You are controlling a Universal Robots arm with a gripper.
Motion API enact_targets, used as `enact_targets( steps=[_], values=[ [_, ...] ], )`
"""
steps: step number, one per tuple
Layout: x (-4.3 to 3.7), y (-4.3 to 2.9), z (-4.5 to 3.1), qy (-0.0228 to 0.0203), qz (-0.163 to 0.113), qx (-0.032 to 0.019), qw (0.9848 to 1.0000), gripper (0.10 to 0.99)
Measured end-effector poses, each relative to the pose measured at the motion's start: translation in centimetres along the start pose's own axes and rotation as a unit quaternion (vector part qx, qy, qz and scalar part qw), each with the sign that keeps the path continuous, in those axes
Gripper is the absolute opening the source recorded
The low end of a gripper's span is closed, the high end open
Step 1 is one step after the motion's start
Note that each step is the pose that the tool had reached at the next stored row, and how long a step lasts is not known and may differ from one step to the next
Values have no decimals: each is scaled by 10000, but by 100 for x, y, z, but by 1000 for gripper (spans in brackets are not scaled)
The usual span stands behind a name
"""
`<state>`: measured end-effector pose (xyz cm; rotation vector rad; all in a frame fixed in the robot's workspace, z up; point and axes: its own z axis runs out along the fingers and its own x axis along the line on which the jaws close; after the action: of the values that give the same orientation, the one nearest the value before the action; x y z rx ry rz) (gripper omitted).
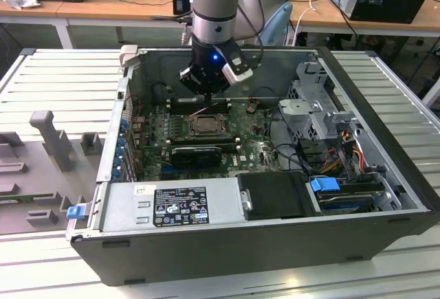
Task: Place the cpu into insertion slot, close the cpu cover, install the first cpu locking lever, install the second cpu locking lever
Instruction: 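Install the first cpu locking lever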
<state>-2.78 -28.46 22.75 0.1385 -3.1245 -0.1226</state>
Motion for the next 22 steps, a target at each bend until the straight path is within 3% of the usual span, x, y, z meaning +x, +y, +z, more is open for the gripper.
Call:
enact_targets(
  steps=[8, 22],
  values=[
    [-86, -11, 69, -3, -1, 0, 10000, 106],
    [-126, -22, 195, -2, -3, 11, 10000, 106]
  ],
)
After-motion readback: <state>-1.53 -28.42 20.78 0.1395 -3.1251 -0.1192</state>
